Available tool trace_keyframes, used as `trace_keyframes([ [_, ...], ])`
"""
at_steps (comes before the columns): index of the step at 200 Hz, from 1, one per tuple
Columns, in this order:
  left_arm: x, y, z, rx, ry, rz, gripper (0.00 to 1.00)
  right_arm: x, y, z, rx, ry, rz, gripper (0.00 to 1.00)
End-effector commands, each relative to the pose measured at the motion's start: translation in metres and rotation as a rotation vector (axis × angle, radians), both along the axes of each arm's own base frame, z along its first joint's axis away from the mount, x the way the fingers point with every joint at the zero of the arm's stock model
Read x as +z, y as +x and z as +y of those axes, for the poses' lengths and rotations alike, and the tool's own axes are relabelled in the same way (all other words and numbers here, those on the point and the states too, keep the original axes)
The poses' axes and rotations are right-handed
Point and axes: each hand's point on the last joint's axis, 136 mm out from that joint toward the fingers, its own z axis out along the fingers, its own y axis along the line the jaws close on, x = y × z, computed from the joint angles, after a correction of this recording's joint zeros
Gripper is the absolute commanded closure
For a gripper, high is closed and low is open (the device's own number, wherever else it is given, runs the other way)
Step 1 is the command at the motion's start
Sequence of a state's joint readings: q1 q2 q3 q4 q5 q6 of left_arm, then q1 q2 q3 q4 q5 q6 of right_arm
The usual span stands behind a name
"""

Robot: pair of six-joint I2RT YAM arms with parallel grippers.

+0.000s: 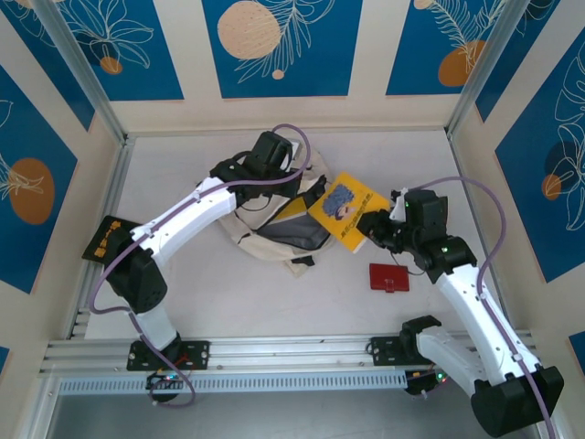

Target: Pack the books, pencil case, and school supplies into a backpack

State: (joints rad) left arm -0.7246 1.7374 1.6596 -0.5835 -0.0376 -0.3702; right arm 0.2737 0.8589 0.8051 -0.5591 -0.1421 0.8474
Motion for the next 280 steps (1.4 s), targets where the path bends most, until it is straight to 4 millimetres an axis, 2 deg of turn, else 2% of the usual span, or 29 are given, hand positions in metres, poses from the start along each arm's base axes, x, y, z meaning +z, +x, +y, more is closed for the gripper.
trace_keyframes([
  [1, 0.05, 0.01, -0.021, -0.023, -0.14, -0.107, 1.0, 0.005, -0.004, 0.021, 0.048, 0.099, -0.01, 0.94],
  [17, 0.051, 0.01, -0.025, -0.035, -0.152, -0.113, 1.0, -0.003, -0.001, 0.03, 0.051, 0.157, 0.024, 0.94],
  [34, 0.051, 0.008, -0.028, -0.053, -0.156, -0.11, 1.0, -0.001, 0.012, 0.043, 0.07, 0.226, 0.016, 0.94],
  [66, 0.049, 0.004, -0.028, -0.06, -0.157, -0.097, 1.0, 0.009, 0.043, 0.061, 0.078, 0.289, -0.004, 0.94],
  [98, 0.047, -0.001, -0.033, -0.078, -0.174, -0.077, 1.0, -0.002, 0.075, 0.079, 0.022, 0.286, 0.003, 0.94],
  [137, 0.046, 0.003, -0.03, -0.044, -0.179, -0.077, 1.0, -0.035, 0.113, 0.106, -0.073, 0.245, 0.048, 0.94],
  [189, 0.053, 0.007, -0.026, 0.002, -0.2, -0.092, 1.0, -0.073, 0.163, 0.12, -0.195, 0.203, 0.019, 0.95],
  [223, 0.046, 0.012, -0.026, 0.022, -0.191, -0.08, 1.0, -0.094, 0.181, 0.144, -0.196, 0.241, 0.053, 0.94],
  [250, 0.038, 0.017, -0.026, 0.042, -0.17, -0.063, 1.0, -0.103, 0.19, 0.161, -0.198, 0.267, 0.082, 0.84],
  [262, 0.036, 0.018, -0.025, 0.046, -0.165, -0.058, 1.0, -0.102, 0.19, 0.168, -0.162, 0.273, 0.086, 0.72],
  [280, 0.033, 0.019, -0.022, 0.054, -0.16, -0.052, 1.0, -0.104, 0.182, 0.165, -0.149, 0.259, 0.103, 0.51],
])
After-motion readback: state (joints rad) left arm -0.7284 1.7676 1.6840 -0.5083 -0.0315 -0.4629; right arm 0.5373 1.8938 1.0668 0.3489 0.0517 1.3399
